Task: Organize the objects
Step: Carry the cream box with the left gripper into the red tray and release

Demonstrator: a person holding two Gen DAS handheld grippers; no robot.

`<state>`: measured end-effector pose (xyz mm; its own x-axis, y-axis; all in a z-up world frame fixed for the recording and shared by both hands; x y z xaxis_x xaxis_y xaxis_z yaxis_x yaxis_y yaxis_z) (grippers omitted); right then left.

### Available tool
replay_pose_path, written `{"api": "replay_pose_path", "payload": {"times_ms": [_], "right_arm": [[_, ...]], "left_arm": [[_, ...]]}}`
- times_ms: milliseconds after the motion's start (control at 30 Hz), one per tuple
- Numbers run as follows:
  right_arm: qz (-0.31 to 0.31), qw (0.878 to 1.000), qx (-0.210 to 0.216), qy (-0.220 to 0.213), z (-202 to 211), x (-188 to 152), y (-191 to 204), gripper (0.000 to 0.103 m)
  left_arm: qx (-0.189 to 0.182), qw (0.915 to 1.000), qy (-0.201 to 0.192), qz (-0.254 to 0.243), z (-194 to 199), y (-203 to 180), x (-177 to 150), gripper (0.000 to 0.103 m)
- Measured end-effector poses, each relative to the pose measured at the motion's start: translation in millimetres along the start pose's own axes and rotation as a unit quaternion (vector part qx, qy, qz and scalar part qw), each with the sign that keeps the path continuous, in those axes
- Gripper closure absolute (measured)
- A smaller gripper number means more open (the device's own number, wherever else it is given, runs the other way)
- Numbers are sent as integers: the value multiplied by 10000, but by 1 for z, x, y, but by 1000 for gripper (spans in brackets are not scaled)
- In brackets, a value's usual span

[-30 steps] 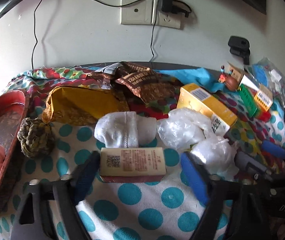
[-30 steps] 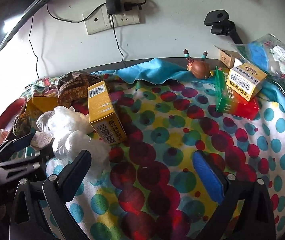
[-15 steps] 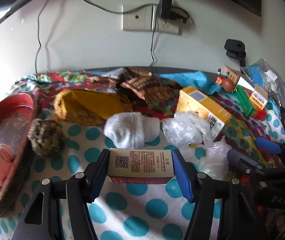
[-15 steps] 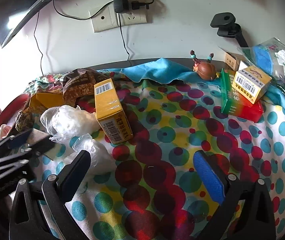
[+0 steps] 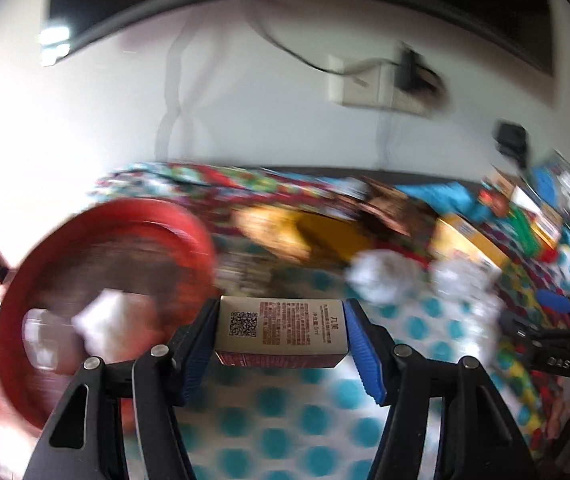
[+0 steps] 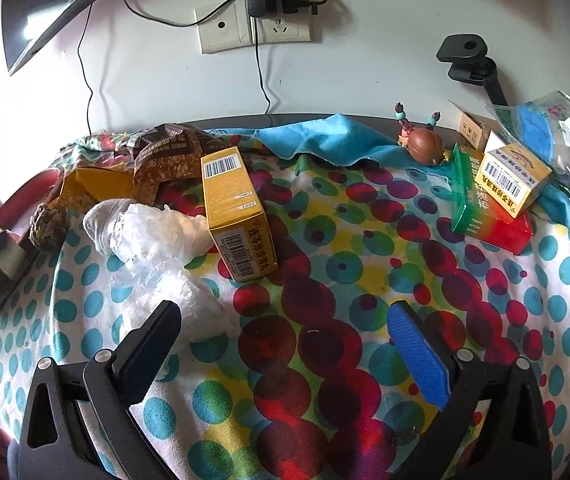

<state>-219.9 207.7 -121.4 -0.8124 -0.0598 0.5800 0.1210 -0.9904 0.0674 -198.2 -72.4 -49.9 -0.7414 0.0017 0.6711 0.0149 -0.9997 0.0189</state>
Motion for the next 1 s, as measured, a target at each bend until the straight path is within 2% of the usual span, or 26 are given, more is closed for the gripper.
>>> {"api": "replay_pose_path", "payload": {"times_ms": [167,533,700,767,1000], "right_arm": [[83,10000,-46,28,-1,-1,3,0],[194,9997,-106,44,-1,-1,6,0],[289,9996,-24,-41,3,-2,10,0],[400,9992,65,-57,4,-3,14,0],[789,9966,129,-213,10,-7,30,0]], "left_arm": [[518,9975,-78,476,16,79,5,40],[1359,9860,79,965,19,202,1,40],[1478,9805,259,1270,8,238,4,40],[1492,9777,447,1410,-4,251,6,40],[1457,9736,701,1612,-34,261,13,40]]}}
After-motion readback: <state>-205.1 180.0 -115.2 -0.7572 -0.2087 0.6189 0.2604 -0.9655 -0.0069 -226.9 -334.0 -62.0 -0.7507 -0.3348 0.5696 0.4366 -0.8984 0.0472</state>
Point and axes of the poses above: each gripper's, at about its wrist camera, not at the fingertips, and z roughly against the way its jaws point, y to its left, x to its top, the point moved 4 cm from there along -z, roughly the way its jaws point, and after that the axes turned 7 degrees about y, right-handed, at the moved point
